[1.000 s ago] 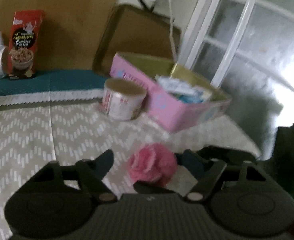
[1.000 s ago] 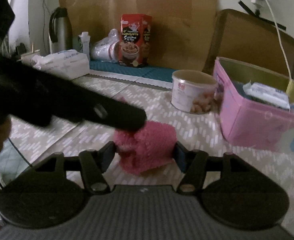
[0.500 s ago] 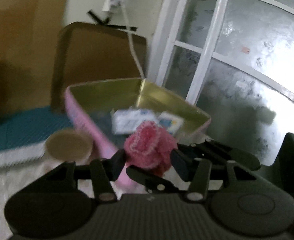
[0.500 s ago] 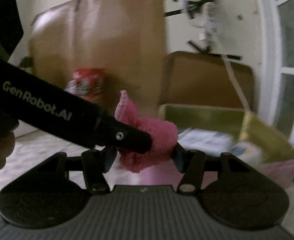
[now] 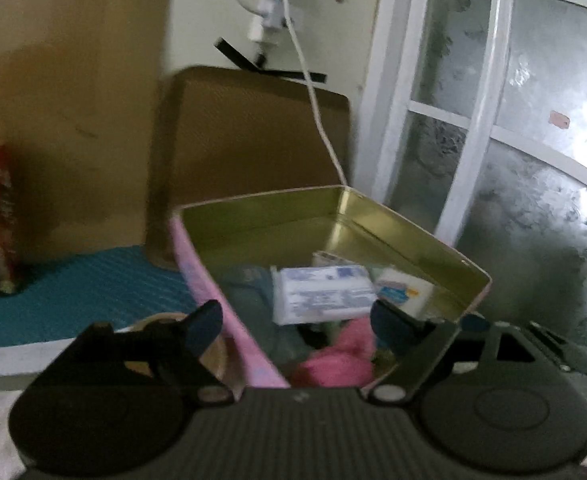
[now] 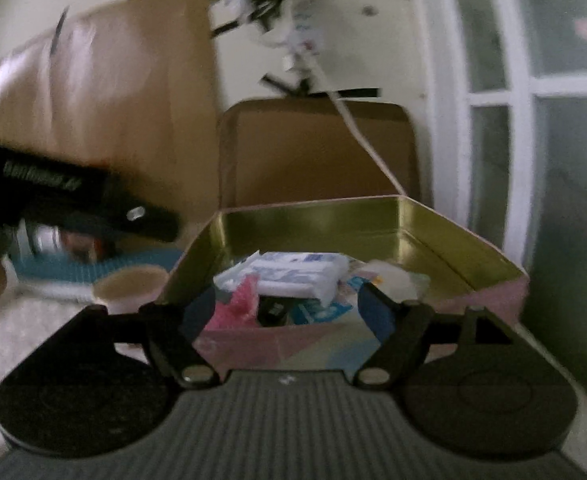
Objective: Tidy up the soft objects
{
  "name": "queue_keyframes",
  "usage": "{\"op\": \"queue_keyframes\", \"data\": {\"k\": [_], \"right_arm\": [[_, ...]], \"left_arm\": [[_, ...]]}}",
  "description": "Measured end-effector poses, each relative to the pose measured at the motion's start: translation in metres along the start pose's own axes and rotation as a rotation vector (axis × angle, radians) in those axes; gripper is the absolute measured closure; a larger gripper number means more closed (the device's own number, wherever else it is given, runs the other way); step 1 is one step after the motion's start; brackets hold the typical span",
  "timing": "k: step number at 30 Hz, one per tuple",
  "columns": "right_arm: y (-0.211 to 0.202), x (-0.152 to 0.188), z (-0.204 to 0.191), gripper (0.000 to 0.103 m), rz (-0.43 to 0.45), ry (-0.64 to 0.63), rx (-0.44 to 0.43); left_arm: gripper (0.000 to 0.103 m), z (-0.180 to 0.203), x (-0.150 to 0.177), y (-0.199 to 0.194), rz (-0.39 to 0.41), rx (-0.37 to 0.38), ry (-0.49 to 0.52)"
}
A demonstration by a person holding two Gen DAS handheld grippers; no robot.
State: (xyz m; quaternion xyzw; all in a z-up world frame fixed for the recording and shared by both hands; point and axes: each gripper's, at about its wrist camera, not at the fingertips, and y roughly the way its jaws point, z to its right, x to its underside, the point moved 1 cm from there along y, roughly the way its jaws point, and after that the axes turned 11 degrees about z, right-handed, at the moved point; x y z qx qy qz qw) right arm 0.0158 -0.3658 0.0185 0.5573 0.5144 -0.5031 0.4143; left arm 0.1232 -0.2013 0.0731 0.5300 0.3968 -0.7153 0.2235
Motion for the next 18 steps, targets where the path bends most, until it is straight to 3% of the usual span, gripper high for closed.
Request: {"op": "queue_keyframes", "data": {"k": [3, 14, 18], "right_arm": [[-0.013, 0.002, 0.007, 0.032, 0.010, 0.137, 0.012], [-0.065, 0.007, 0.001, 0.032, -0.102, 0.440, 0.029], [-0.080, 0.004, -0.005, 0.022, -0.130, 0.479, 0.032]], "left_arm": [[0.017, 0.002, 0.002, -0.021, 0.015, -0.031, 0.024], [0.003, 0.020, 0.028, -0.085, 0.025, -0.076, 0.128], [0.000, 0.019, 0.038, -0.102, 0.014, -0.099, 0.145]]}}
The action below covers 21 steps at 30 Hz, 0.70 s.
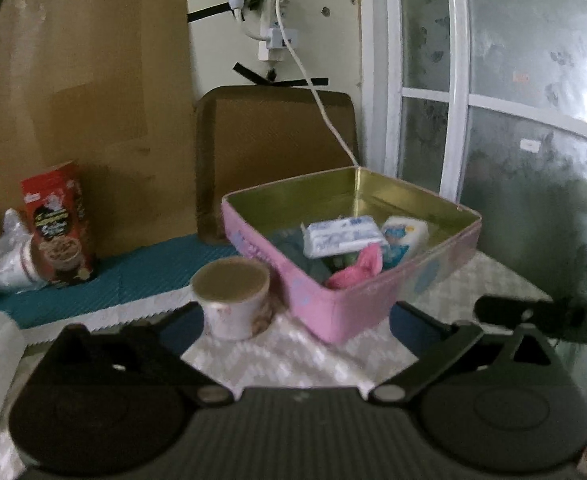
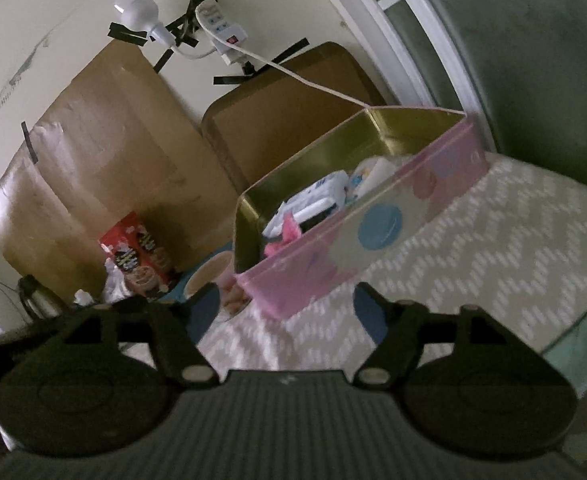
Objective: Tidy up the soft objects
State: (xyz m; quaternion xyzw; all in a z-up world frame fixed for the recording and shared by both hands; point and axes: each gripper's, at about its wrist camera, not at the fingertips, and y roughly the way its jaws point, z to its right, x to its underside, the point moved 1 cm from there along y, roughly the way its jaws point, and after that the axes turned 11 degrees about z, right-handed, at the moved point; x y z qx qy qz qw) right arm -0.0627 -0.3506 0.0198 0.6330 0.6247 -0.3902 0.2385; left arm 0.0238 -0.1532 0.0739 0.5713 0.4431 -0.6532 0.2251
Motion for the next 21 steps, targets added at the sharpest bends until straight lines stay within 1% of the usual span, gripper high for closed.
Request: {"op": "queue_keyframes", "data": {"k": [4, 5, 7, 10, 13, 17, 21], "right_arm": [[-0.014, 0.001, -0.008, 0.007, -0.021, 0.012, -0.005], [-0.018, 0.001, -0.009, 0.006, -0.023, 0.014, -0.005], [-0.024, 0.000, -0.014, 0.004, -0.028, 0.011, 0.003], [-0.031, -0.003, -0.019, 0.003, -0.030, 0.007, 0.017], [-0.037, -0.007, -0.025, 0.001, -0.013, -0.006, 0.026], [-0.042, -0.011, -0.032, 0.000, 0.010, -0.038, 0.033], [-0.042, -0.012, -0.039, 0.000, 0.011, -0.061, 0.012]], "left_arm": [[0.000, -0.008, 0.006, -0.012, -0.035, -0.019, -0.025], [0.000, -0.011, 0.008, -0.014, -0.051, -0.020, -0.037], [0.000, -0.015, 0.010, -0.018, -0.068, -0.020, -0.052], [0.000, -0.020, 0.013, -0.025, -0.067, -0.020, -0.066], [0.000, -0.022, 0.014, -0.030, -0.070, -0.018, -0.075], [0.000, -0.020, 0.014, -0.035, -0.068, -0.025, -0.060], [0.000, -0.015, 0.013, -0.039, -0.058, -0.049, -0.022]]}}
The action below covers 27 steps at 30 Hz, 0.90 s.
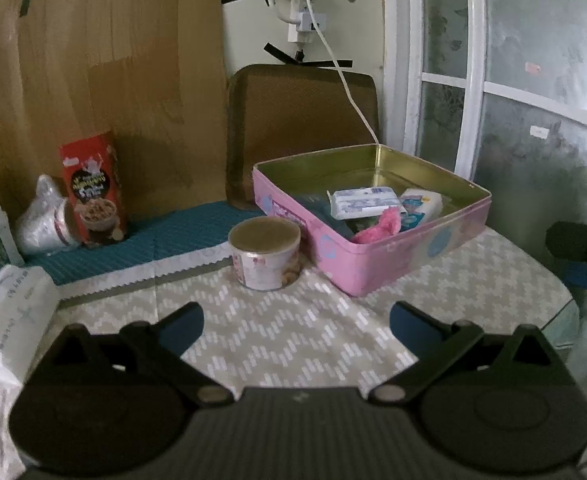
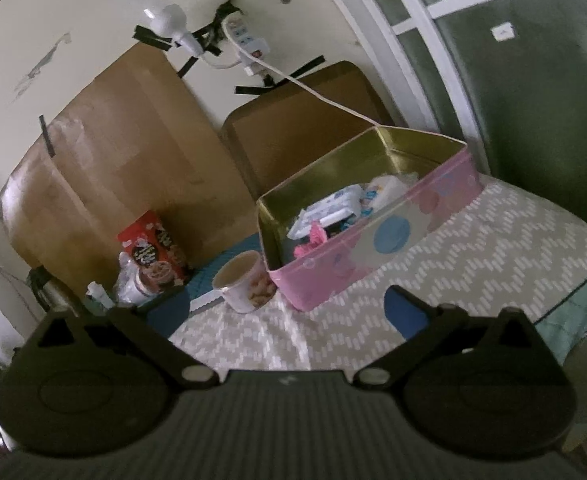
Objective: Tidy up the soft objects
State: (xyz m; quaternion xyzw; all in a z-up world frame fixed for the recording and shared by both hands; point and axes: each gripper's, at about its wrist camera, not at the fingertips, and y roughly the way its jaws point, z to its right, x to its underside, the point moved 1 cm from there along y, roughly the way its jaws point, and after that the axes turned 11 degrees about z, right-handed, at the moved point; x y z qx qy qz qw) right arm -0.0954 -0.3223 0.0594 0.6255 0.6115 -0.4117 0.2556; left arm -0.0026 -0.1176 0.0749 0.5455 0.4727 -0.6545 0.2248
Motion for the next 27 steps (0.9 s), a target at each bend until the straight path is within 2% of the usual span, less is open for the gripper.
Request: {"op": "queue_keyframes", "data": {"k": [8, 16, 27], "right_arm": [[0.005, 0.002, -0.008, 0.000, -0.017, -0.046, -0.016], [0.000, 0.002, -0.007, 0.000, 0.019, -0.046, 0.008], [-0.002, 0.000, -0.002, 0.000, 0.038, 0.004, 0.022]], "left_arm": [[0.000, 0.008, 0.001, -0.007, 0.020, -0.018, 0.026], [0.000, 0.010, 0.000, -0.007, -0.005, 0.002, 0.035], [0.000, 0.019, 0.001, -0.011, -0.010, 0.031, 0.077]]}}
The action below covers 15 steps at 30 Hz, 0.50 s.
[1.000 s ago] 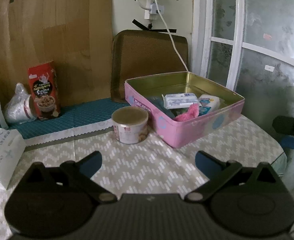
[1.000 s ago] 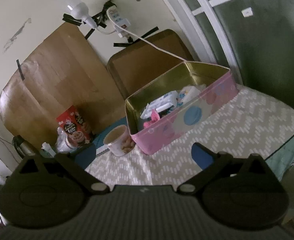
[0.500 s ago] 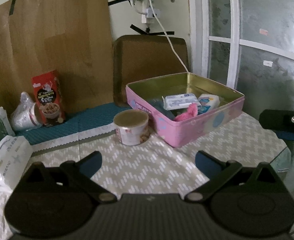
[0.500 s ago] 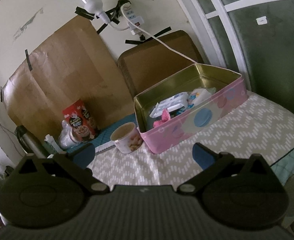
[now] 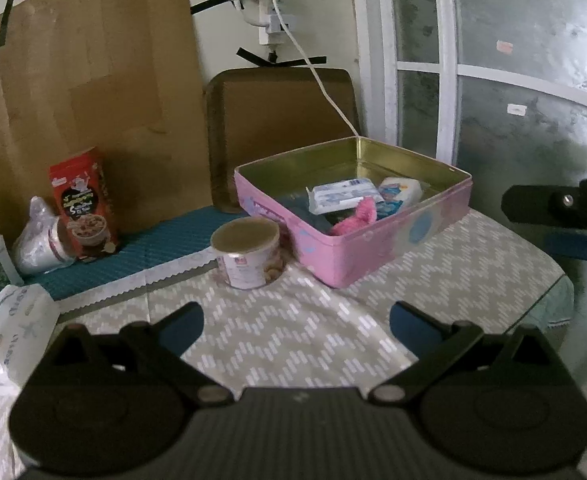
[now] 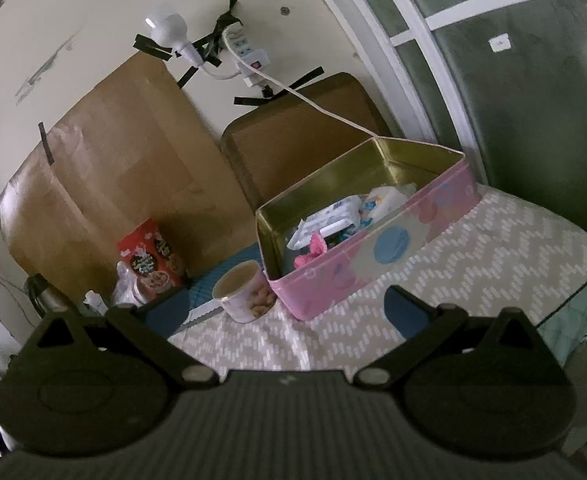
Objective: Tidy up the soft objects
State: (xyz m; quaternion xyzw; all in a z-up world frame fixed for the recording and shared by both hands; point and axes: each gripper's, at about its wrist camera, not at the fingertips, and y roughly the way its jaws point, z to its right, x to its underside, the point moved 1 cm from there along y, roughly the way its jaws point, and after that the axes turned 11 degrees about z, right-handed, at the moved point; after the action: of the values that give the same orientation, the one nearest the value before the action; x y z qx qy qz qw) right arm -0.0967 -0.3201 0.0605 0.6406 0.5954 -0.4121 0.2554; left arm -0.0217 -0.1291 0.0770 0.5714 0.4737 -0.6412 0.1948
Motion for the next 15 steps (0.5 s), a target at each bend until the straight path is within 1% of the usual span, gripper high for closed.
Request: {"op": "queue_keyframes", "data": {"k": [8, 15], "right_arm": [[0.0018, 0.0005, -0.0011, 0.000, -0.015, -0.012, -0.006], [0.0026, 0.0010, -0.0018, 0.000, -0.013, -0.030, 0.002]], "left_arm": [[0.000, 0.0008, -0.0008, -0.0007, -0.003, 0.010, 0.005], [0.000, -0.0003, 0.0001, 0.0011, -0.010, -0.010, 0.009]]}}
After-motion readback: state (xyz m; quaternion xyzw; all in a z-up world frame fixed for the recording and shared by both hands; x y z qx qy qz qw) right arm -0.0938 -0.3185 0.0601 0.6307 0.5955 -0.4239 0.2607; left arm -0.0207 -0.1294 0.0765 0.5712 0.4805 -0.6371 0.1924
